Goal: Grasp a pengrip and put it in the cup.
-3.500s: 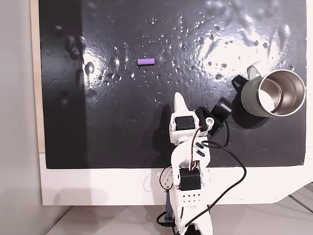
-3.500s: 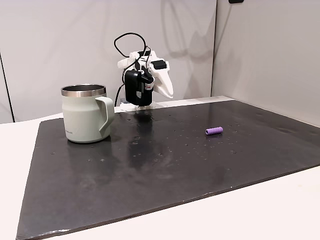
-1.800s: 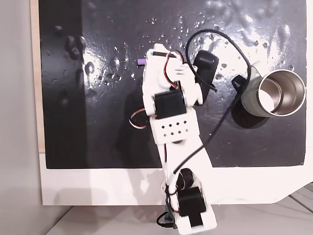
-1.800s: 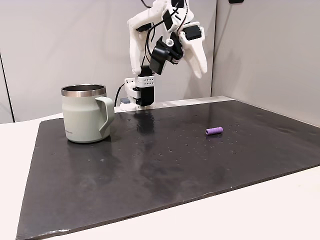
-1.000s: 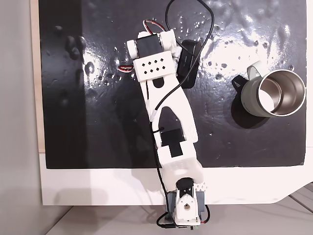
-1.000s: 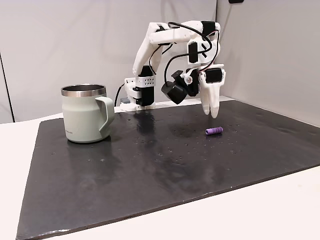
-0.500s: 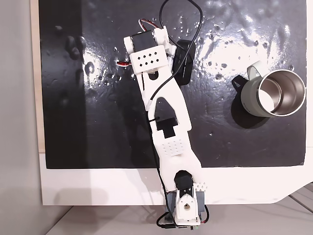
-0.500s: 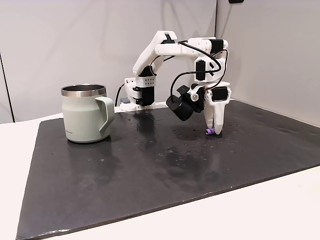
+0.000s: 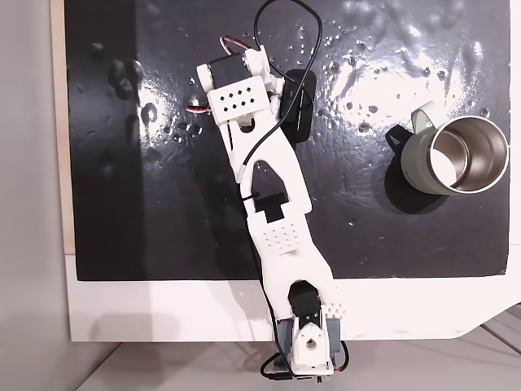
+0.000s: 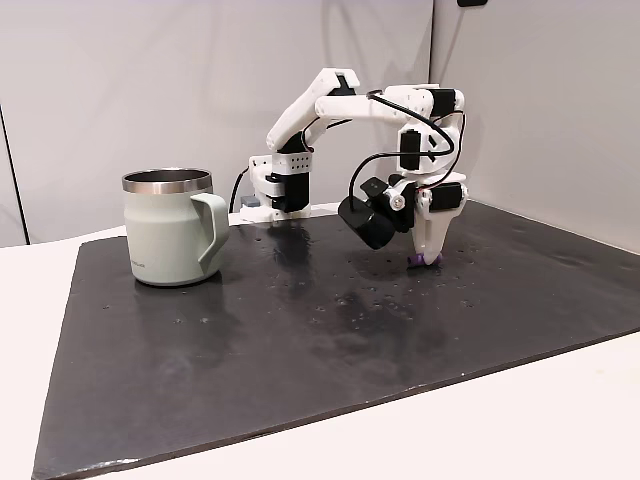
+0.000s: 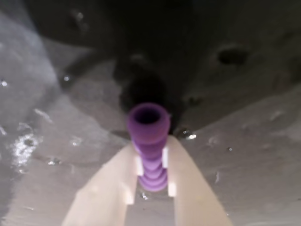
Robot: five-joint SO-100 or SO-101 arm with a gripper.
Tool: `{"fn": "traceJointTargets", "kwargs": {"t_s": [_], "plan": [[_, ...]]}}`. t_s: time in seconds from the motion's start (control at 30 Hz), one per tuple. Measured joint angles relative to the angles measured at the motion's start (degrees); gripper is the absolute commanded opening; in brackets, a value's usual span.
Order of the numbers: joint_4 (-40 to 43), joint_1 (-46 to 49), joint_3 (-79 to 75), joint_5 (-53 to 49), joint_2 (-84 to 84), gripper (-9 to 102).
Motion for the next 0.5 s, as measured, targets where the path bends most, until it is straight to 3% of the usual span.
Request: {"fn": "traceJointTargets", "kwargs": {"t_s": [0.23,0.5], "plan": [[1.67,0.0,-0.26,0.18,1.23,0],[5.1,0.0,-0.26,-5.36,18.9,0]]}}
